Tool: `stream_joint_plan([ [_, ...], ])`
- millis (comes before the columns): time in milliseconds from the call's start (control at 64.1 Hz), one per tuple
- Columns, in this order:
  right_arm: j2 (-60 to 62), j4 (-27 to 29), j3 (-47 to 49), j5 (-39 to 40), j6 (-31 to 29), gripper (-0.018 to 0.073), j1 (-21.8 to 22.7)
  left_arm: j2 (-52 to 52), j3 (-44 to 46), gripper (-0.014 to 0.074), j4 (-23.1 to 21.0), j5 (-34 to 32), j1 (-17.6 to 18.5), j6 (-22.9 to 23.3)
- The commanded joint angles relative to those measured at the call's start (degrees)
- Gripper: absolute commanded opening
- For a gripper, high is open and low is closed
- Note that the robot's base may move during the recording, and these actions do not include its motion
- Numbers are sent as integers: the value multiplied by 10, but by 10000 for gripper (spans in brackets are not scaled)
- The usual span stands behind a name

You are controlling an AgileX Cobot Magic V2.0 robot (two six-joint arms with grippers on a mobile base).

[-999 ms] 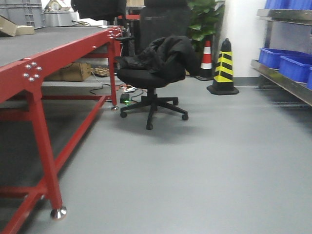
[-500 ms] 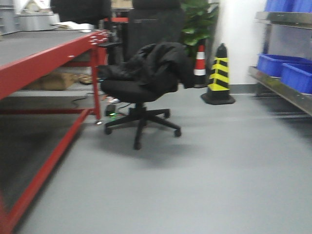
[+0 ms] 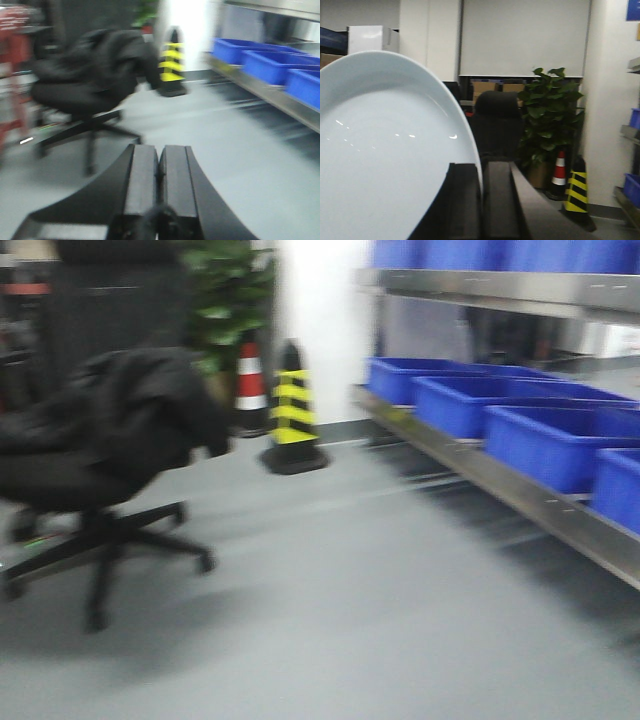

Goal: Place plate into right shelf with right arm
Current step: 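Drive to the steel shelf rack holding the plate in the right gripper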

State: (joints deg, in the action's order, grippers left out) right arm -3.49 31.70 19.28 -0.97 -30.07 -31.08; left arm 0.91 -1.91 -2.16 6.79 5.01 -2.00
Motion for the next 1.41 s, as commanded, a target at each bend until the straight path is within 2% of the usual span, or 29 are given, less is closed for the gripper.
stream_joint_plan([
  [0, -7, 3, 16, 52, 2, 57, 2, 3, -5, -47, -2, -49, 3, 2],
  [1389, -7, 3, 16, 50, 2, 57, 2, 3, -5, -47, -2, -49, 3, 2],
])
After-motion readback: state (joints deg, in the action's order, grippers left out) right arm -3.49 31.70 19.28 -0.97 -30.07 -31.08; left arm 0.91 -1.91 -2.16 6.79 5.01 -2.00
